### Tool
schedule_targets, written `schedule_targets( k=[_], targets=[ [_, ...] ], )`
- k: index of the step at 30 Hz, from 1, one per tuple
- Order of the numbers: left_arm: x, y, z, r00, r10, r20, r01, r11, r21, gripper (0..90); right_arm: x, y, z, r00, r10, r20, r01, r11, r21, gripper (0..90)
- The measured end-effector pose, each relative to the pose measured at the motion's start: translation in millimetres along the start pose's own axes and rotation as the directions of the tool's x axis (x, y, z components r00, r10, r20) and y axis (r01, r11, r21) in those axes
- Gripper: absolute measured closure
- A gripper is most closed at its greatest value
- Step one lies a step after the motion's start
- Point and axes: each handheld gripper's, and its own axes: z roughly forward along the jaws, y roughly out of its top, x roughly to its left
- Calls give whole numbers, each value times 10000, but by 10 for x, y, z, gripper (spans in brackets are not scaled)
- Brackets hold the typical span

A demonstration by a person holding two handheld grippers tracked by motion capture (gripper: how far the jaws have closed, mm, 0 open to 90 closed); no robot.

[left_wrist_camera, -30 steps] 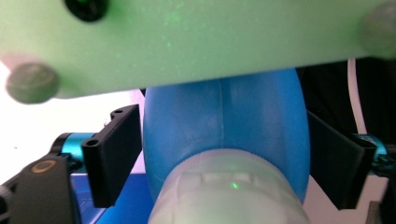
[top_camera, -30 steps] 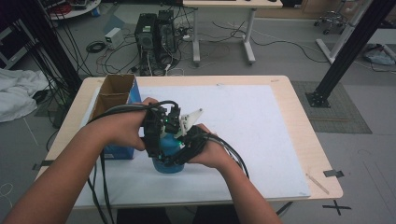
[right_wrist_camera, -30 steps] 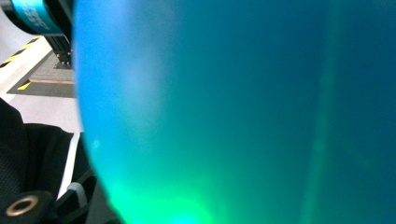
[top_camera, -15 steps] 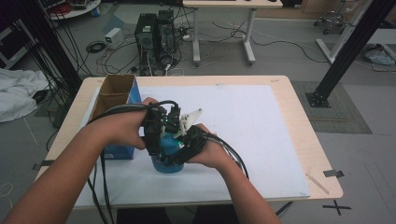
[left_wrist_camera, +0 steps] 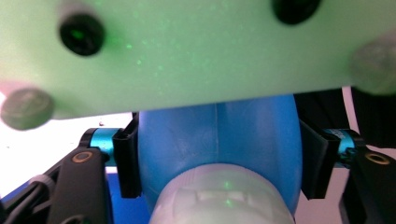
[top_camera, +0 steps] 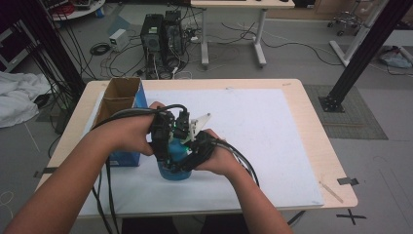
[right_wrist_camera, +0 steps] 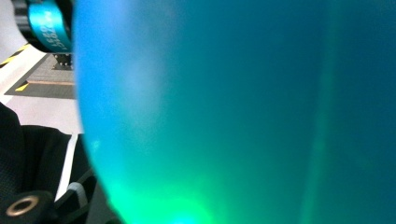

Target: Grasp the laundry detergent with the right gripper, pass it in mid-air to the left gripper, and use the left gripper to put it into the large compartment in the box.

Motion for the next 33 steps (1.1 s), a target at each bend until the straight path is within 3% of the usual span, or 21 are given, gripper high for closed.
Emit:
schedule_targets(
  k=[15, 26, 28, 33],
  targets=[
    [-3, -6, 13, 9995, -208, -217, 210, 9997, 103, 382, -4, -2, 20, 10000, -31, -19, 31, 10000, 59, 464],
    [-18, 24, -16, 9996, -294, 24, 294, 9996, 41, 386, 23, 6, -2, 9996, -179, -202, 182, 9998, 111, 442],
    [-17, 32, -25, 9994, -354, 51, 354, 9994, 17, 386, 38, 13, -25, 9994, -163, -293, 166, 9998, 91, 396],
    [5, 31, -36, 9991, -411, 86, 410, 9990, 149, 385, 59, 4, -77, 10000, -36, 31, 36, 9999, 110, 323]
  ],
)
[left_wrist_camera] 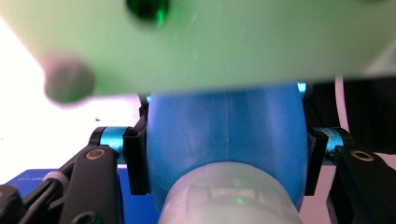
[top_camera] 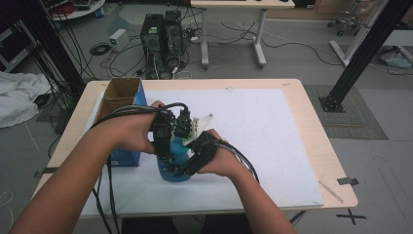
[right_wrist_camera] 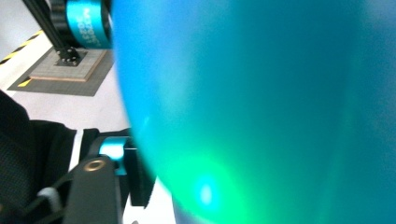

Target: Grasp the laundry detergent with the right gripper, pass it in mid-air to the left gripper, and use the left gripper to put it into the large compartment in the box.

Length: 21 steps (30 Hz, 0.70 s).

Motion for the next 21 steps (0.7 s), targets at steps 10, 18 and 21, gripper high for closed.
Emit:
schedule_targets(
  k=[10, 18, 21],
  targets=[
    [45, -50, -99, 9992, -405, 52, 406, 9991, -119, 385, 13, -88, -242, 9974, 275, 670, -279, 9996, 53, 266],
    [107, -72, -172, 9971, -750, 135, 751, 9972, -21, 384, 33, -138, -435, 9911, 497, 1234, -655, 9896, 1277, 230],
    [123, -75, -194, 9946, -1001, 255, 1000, 9950, 47, 384, 30, -136, -526, 9853, 694, 1559, -987, 9770, 1891, 228]
  ],
)
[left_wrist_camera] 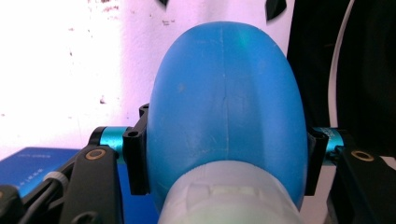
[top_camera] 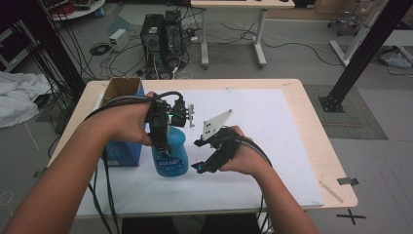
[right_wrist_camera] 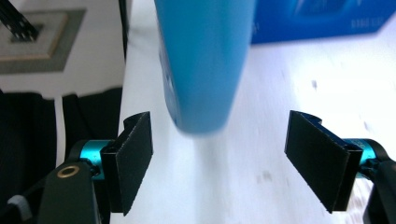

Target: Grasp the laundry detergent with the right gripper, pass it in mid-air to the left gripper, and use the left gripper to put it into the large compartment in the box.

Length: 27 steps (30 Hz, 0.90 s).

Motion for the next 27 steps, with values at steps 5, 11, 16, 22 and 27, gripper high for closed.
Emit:
schedule_targets(
  k=[5, 11, 16, 22, 27],
  targets=[
    [10, 1, -68, 9998, -186, 69, 186, 9998, 14, 383, 4, -9, -172, 9985, 270, 485, -308, 9964, 793, 225],
    [52, -45, -219, 9973, -728, 65, 728, 9973, -42, 383, -8, 1, -348, 9963, 437, 734, -551, 9853, 1618, 211],
    [108, -115, -377, 9919, -1271, 17, 1271, 9919, -22, 383, -49, 1, -461, 9941, 490, 964, -696, 9721, 2240, 142],
    [192, -216, -578, 9820, -1887, -113, 1887, 9820, 36, 383, -84, 0, -561, 9920, 566, 1131, -863, 9566, 2784, 138],
    [315, -347, -765, 9500, -3122, 15, 3122, 9499, -175, 383, -152, -45, -613, 9905, 816, 1103, -1140, 9373, 3295, 134]
  ],
)
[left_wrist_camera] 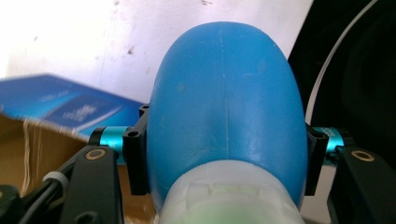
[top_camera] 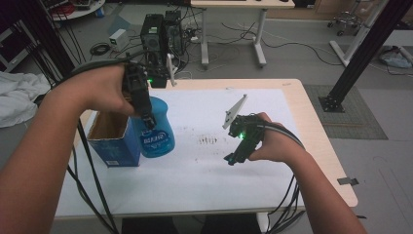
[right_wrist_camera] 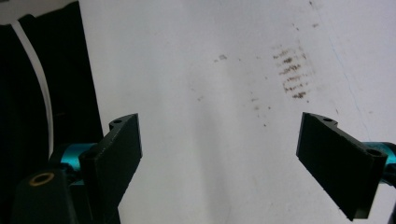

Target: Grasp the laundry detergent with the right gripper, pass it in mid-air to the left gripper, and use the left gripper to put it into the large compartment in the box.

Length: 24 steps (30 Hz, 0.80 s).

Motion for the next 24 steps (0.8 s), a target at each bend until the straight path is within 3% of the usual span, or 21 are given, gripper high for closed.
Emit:
schedule_targets(
  k=[2, 6, 12, 14, 15, 18, 19, 20, 24],
  targets=[
    [67, -37, -72, 9985, -551, -11, 551, 9984, -98, 383, -18, -16, -7, 10000, 40, 43, -41, 9999, 117, 132],
    [195, -108, -183, 9887, -1498, 1, 1498, 9885, -224, 382, -50, -46, -18, 10000, 83, 37, -84, 9997, 227, 132],
    [282, -176, -331, 9783, -2067, -112, 2059, 9772, -523, 383, -74, -77, -8, 9997, 225, 89, -227, 9993, 313, 131],
    [338, -235, -417, 9646, -2630, -216, 2612, 9632, -636, 383, -98, -79, 9, 9998, 196, 107, -200, 9990, 402, 132],
    [338, -235, -417, 9646, -2630, -216, 2612, 9632, -636, 383, -98, -79, 9, 9998, 196, 107, -200, 9990, 402, 132],
    [404, -304, -478, 9423, -3334, -287, 3310, 9412, -678, 383, -115, -66, 32, 9998, 180, 26, -181, 9988, 457, 131],
    [404, -304, -478, 9423, -3334, -287, 3310, 9412, -678, 383, -115, -66, 32, 9998, 180, 26, -181, 9988, 457, 131],
    [452, -354, -510, 9306, -3640, -382, 3610, 9300, -690, 383, -116, -61, 39, 9998, 191, 42, -193, 9987, 469, 131],
    [550, -470, -552, 9064, -4196, -497, 4159, 9067, -708, 382, -135, -45, 67, 9998, 218, -46, -215, 9980, 587, 132]
  ],
)
